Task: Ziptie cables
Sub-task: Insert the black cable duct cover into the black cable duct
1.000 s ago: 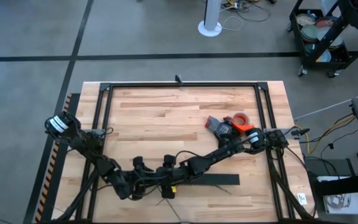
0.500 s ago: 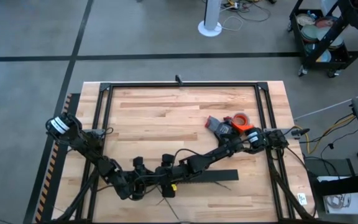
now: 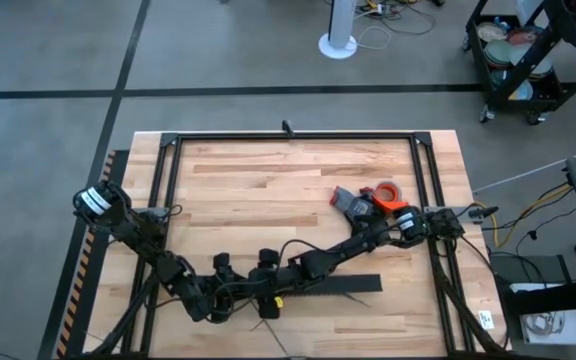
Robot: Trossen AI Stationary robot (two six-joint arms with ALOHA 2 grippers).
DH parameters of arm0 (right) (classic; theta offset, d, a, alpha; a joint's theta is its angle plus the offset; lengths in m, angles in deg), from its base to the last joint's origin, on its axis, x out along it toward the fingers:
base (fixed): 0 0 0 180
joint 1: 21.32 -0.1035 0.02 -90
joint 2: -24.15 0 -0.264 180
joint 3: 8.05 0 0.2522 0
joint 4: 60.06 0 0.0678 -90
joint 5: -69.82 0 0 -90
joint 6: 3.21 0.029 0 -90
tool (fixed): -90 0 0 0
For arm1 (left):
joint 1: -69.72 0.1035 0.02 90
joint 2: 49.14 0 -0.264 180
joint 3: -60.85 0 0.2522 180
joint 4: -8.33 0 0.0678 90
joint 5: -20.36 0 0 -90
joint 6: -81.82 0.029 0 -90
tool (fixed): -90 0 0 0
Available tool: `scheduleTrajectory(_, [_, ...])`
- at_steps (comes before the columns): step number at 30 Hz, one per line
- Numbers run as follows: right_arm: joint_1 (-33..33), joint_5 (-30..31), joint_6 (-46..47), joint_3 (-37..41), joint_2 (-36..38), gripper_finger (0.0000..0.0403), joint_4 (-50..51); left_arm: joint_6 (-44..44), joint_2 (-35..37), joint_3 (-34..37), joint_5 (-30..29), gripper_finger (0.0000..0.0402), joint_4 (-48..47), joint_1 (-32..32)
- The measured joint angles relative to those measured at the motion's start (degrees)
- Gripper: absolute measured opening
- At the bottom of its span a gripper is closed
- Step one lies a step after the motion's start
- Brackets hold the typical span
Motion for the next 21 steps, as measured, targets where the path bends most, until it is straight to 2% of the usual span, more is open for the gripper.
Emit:
scheduleTrajectory(6, [0.16, 1.39, 4.14, -0.04, -0.08, 0.0216, -0.2, 0.18, 0.0, 0.04, 0.32, 0.0232, 0.0, 0.04])
scheduleTrajectory(13, [0.24, 0.77, 3.11, -0.06, -0.99, 0.0228, -3.05, 0.78, 0.0, 0.07, 0.3, 0.023, 0.2, 0.08])
scheduleTrajectory(21, [0.46, 1.12, 2.03, -2.31, -2.91, 0.0217, -4.47, 1.45, -0.02, 0.07, 0.35, 0.0228, 0.5, 0.17])
